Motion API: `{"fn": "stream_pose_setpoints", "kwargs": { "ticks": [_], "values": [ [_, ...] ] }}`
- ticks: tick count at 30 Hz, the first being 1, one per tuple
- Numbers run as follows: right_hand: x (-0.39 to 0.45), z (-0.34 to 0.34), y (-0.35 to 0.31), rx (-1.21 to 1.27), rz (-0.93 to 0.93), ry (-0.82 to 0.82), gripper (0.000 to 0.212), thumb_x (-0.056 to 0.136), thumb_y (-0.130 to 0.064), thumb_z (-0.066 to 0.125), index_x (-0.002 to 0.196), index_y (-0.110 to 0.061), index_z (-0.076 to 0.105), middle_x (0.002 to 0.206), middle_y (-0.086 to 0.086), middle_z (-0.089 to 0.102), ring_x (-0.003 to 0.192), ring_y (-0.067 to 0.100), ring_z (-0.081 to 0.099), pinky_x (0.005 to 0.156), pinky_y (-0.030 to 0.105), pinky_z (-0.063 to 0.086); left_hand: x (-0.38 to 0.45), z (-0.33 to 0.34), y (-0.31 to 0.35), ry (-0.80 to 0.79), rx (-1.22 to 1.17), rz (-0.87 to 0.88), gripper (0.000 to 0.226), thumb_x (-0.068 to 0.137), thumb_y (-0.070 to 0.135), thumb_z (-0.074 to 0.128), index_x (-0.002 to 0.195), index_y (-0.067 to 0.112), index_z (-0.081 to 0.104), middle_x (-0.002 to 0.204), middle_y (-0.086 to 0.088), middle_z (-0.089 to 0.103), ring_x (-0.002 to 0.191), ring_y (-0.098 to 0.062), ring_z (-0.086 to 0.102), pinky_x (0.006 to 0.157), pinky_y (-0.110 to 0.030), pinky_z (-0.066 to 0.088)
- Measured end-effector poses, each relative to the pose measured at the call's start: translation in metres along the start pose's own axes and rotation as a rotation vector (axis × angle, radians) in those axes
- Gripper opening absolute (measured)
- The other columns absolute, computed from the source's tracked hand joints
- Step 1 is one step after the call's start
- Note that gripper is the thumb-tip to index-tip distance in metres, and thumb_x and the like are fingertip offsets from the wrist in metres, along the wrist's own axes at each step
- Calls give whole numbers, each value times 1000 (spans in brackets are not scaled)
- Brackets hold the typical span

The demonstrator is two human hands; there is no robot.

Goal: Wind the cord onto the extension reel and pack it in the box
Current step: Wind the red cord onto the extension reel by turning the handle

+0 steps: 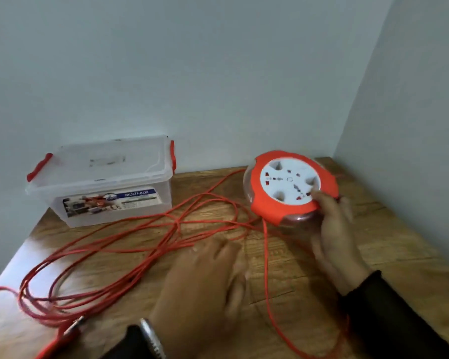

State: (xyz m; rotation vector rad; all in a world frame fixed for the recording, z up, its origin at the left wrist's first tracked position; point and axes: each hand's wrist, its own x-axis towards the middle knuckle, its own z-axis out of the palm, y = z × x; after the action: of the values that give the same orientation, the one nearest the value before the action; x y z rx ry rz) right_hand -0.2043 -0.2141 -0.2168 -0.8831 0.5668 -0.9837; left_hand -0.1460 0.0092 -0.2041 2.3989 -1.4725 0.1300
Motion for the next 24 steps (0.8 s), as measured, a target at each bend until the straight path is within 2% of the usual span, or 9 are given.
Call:
{"fn": "stream_pose_setpoints", "kwargs": {
  "ticks": [2,4,8,10,12,14,15,19,24],
  "values": [
    [-8,-2,6,52,25,-16,37,85,-6,61,121,-11,50,117,15,67,94,21,69,77,40,58,-4,18,-3,-159,9,-28,66,84,63,15,142,36,32,150,6,36,137,-17,35,111,-32,31],
    [-14,-2,8,41,42,-68,37,85,-5,61,120,-13,52,117,14,67,99,27,68,84,48,55,-9,36,-16,-216,70,-69,71,81,68,3,147,43,14,159,11,15,147,-11,11,117,-30,14],
    [-28,-6,7,74,62,-135,48,82,1,60,129,-5,48,123,21,62,112,41,59,91,66,44,-8,43,-33,-140,144,-217,58,92,61,18,146,42,22,155,13,27,142,-12,23,112,-35,15],
    [-39,-8,5,114,76,-156,52,80,4,59,130,-4,48,124,22,61,113,42,58,93,67,42,-5,37,-31,-29,40,-330,47,96,54,27,134,35,47,141,11,49,129,-16,42,106,-36,24],
    [-47,-9,2,149,90,-203,53,78,4,60,129,-3,50,123,22,62,113,42,58,88,66,46,2,26,-22,53,-414,-404,46,93,60,37,100,25,67,106,4,67,98,-16,60,89,-31,39],
    [-54,-9,0,188,107,-244,54,77,5,59,130,-1,50,125,23,60,114,42,57,86,70,44,3,16,-6,-11,-1002,-437,47,81,65,50,80,20,63,79,2,66,62,-13,59,56,-24,44],
    [-56,-10,0,204,115,-257,54,78,5,58,131,-1,48,126,24,59,116,43,56,88,73,41,2,17,2,-89,-1148,-428,39,78,58,56,80,20,61,74,1,67,51,-13,55,43,-22,40],
    [-59,-16,-1,212,129,-294,54,79,4,58,132,-2,47,125,23,60,115,42,57,89,72,40,-2,26,18,-346,-1098,-276,10,89,12,63,92,19,56,59,4,68,32,-2,46,29,-13,29],
    [-50,-24,-2,263,141,-289,51,75,-4,60,126,0,54,123,18,63,115,33,59,93,51,50,13,13,-11,106,-1181,-406,13,82,1,68,84,11,61,59,4,65,38,2,50,37,-9,34]
  ]
}}
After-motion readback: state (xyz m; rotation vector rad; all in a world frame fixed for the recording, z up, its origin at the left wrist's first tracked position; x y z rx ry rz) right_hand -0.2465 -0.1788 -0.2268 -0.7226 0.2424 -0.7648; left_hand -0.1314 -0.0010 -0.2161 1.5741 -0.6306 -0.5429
